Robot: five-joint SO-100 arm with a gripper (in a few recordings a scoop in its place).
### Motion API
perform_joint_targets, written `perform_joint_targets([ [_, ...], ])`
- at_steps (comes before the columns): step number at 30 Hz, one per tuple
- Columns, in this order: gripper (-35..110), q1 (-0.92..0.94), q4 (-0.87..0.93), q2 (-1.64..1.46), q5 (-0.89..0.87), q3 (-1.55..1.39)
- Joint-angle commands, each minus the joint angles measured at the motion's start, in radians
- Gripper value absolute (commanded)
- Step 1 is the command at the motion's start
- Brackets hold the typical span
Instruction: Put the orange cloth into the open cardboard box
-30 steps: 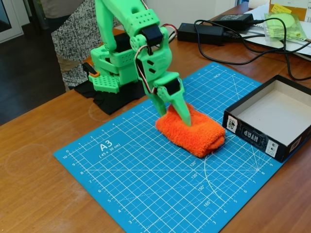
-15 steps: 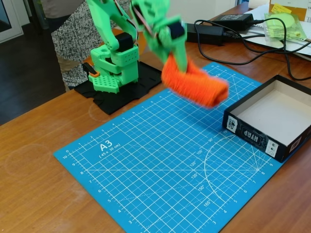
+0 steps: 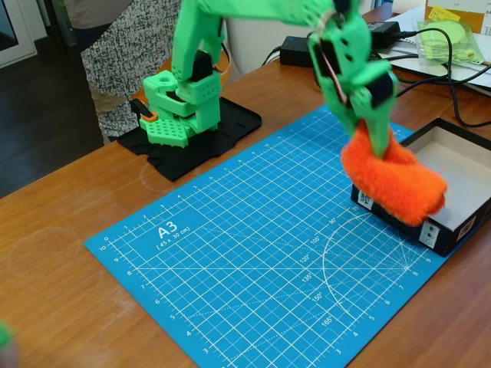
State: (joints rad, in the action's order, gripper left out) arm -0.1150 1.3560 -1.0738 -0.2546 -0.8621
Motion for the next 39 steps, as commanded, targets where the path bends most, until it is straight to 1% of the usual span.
perform_joint_targets([
  [1, 0, -0.112, 0.215, 0.316, -0.008, 0.718],
  [2, -1, -0.144, 0.275, 0.419, 0.005, 0.943],
  [3, -1, -0.175, 0.291, 0.440, 0.009, 1.009],
  [6, -1, -0.238, 0.195, 0.284, -0.032, 0.761],
  [7, -1, -0.250, 0.186, 0.267, -0.037, 0.752],
  [11, -1, -0.259, 0.173, 0.242, -0.043, 0.749],
  [16, -1, -0.201, 0.164, 0.282, -0.038, 0.716],
  [24, -1, -0.170, 0.218, 0.383, -0.025, 0.818],
  [25, 1, -0.176, 0.224, 0.397, -0.006, 0.828],
  [28, 19, -0.206, 0.258, 0.448, 0.037, 0.877],
  [29, 25, -0.207, 0.270, 0.474, 0.028, 0.919],
  [30, 27, -0.209, 0.278, 0.492, 0.021, 0.954],
  [35, 35, -0.192, 0.299, 0.491, 0.003, 0.971],
  [39, 37, -0.147, 0.301, 0.388, 0.000, 0.916],
])
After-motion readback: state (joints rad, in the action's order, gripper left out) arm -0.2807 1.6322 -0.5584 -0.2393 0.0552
